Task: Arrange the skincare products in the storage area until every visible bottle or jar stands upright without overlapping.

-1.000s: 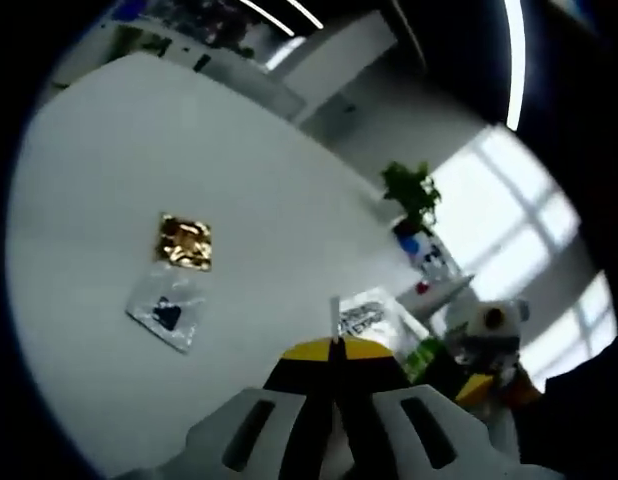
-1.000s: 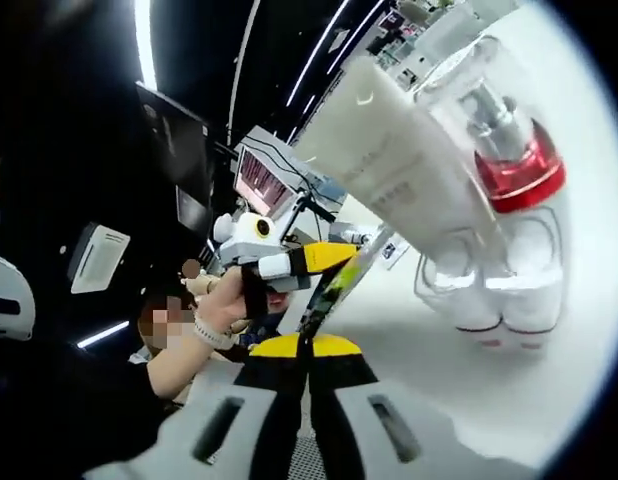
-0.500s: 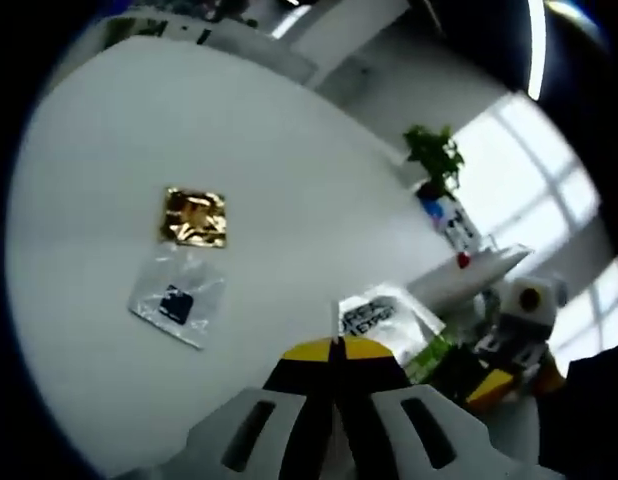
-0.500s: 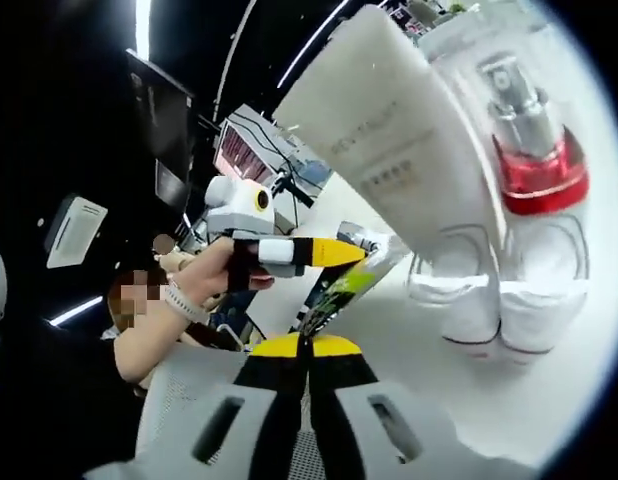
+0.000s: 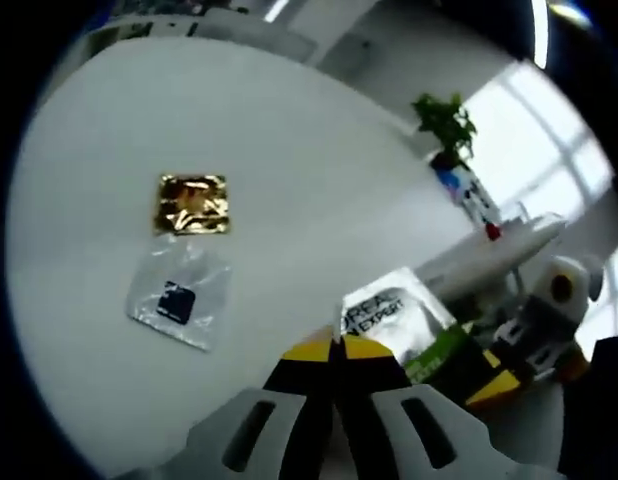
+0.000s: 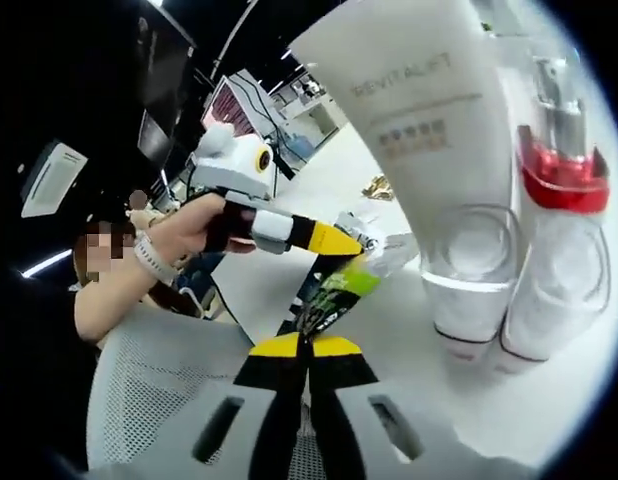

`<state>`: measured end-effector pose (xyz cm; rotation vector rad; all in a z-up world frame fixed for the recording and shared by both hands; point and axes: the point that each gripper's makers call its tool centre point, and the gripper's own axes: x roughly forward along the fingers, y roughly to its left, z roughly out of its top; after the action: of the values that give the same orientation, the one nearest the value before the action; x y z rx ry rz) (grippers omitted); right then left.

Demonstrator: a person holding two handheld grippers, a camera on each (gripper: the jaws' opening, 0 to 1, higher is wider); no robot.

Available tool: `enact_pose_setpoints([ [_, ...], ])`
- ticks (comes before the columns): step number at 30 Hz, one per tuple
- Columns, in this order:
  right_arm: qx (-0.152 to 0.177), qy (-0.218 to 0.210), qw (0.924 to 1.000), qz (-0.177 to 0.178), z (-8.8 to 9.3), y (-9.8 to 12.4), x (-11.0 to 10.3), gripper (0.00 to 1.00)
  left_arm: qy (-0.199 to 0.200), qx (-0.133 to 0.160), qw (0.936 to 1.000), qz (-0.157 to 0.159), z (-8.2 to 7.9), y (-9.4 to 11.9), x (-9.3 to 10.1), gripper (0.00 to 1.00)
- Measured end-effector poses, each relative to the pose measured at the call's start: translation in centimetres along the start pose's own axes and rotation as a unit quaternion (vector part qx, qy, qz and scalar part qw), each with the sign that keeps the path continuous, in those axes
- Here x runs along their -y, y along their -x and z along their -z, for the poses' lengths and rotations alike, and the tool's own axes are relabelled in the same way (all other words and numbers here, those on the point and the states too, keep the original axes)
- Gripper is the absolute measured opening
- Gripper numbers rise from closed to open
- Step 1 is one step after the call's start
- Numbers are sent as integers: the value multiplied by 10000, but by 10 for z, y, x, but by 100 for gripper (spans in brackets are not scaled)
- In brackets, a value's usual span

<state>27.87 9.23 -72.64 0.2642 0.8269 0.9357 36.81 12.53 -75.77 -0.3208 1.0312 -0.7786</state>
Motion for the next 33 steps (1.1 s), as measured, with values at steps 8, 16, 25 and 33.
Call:
enact_pose_setpoints([
  [8,-268,88,9994,210,11,-2,8,2,-24,6,10000,43,-4,-4,1,0],
  [16,-519,102,9977,425,21,-1,16,6,-23,37,10000,26,-6,-5,-3,0],
  [25,-720,180,9946,721,28,5,26,8,-66,-69,9998,-190,-1,-8,-13,0],
  [33,-790,320,9921,917,31,14,31,4,-29,-43,9997,-250,-6,-8,-24,0],
])
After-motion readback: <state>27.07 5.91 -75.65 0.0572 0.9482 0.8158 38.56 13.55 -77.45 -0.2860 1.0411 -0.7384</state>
